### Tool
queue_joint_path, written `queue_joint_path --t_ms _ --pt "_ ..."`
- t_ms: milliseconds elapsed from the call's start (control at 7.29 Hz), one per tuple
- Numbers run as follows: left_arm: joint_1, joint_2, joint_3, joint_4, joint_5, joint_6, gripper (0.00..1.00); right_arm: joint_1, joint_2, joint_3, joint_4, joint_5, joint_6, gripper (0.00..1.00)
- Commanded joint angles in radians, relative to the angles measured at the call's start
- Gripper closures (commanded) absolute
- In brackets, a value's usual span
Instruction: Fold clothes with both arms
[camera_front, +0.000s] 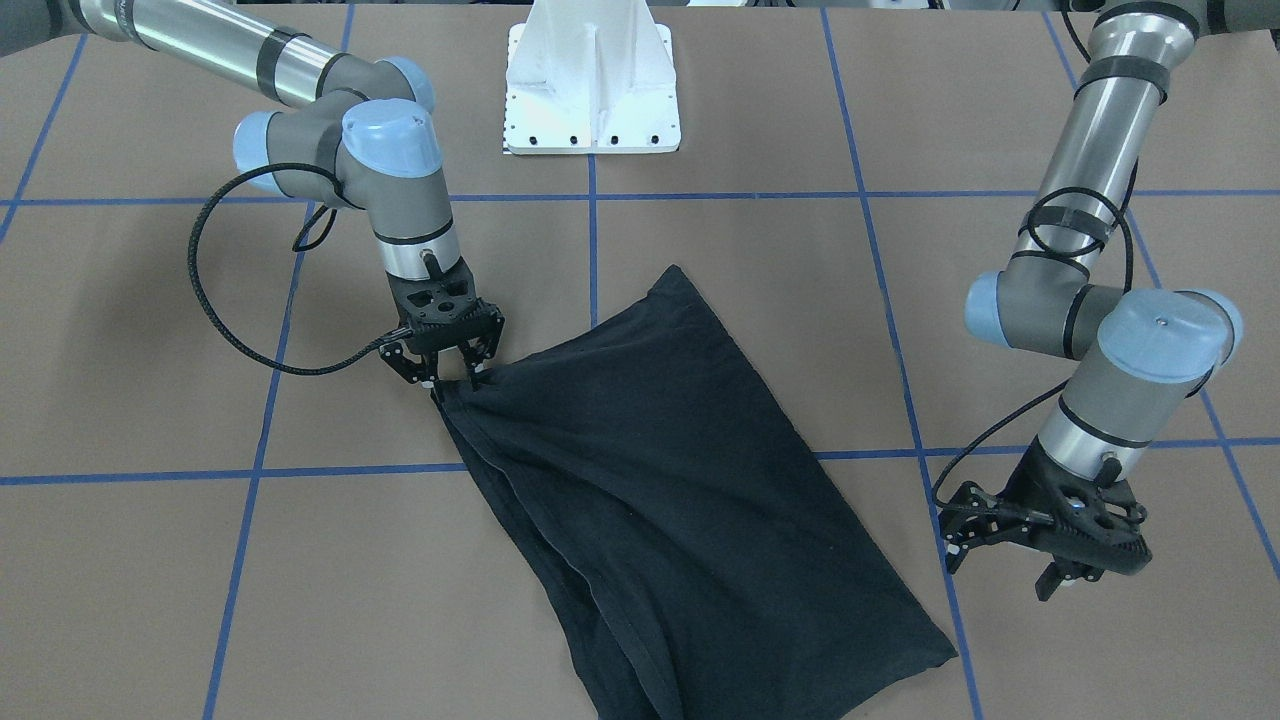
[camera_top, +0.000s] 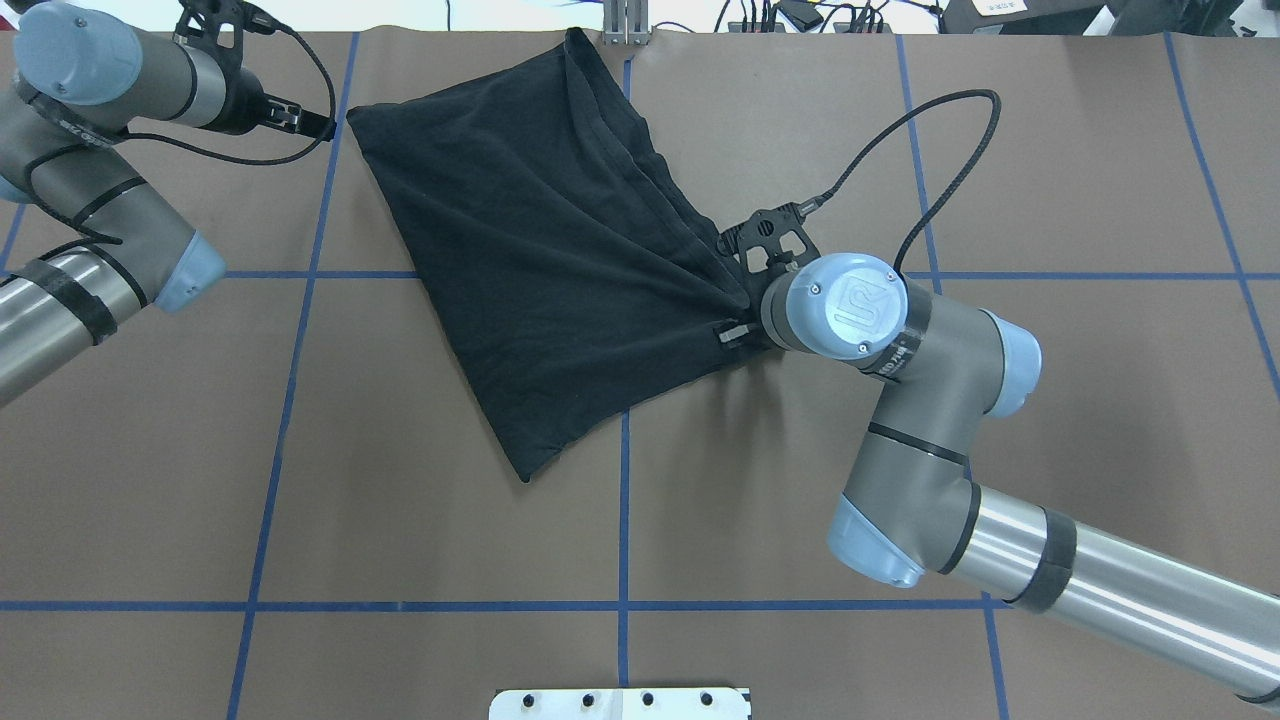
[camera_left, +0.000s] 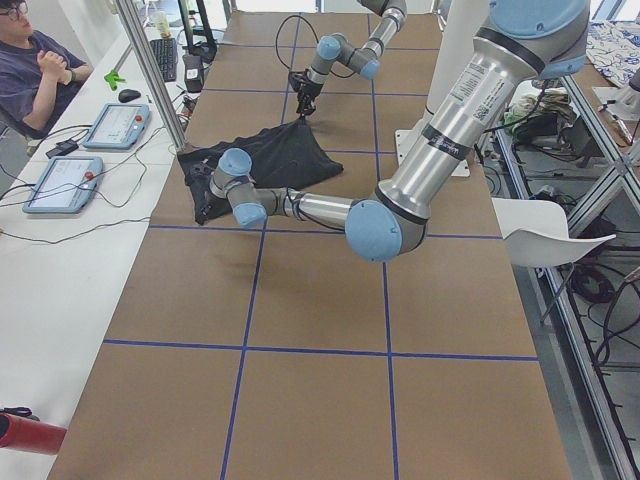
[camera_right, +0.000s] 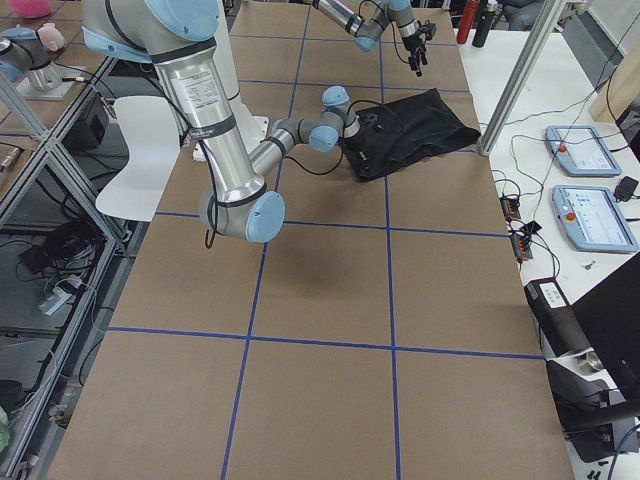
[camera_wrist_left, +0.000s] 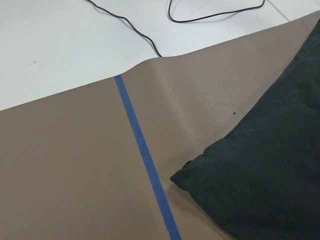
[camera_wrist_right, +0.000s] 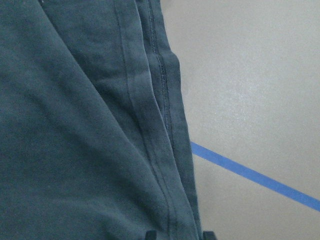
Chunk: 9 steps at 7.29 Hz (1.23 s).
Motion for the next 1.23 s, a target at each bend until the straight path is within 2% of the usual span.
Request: queue_joint_path --t_ms 0,137,411,685,823,1097 --pt "0.000 0.000 -0.005 0.001 -0.001 -0.003 0.00 0.006 0.132 -0.081 -0.002 0.032 0.147 0.00" --pt "0.002 0.000 -0.019 0.001 -0.001 -0.036 0.00 -0.002 0.225 -0.195 0.006 0.031 0.251 0.00" --pt "0.038 0.012 -0.107 0.006 -0.006 -0.262 0.00 0.012 0.259 -0.224 0.003 0.046 0.255 0.00" --pt "0.155 0.127 -0.329 0.030 0.003 -0.446 0.00 0.076 0.253 -0.215 -0.005 0.145 0.241 0.00" --pt "0.216 0.191 -0.443 0.058 0.017 -0.553 0.00 0.095 0.248 -0.216 -0.005 0.150 0.191 0.00" --pt "0.389 0.229 -0.609 0.208 0.162 -0.738 0.00 0.145 0.227 -0.218 -0.005 0.207 0.105 0.00"
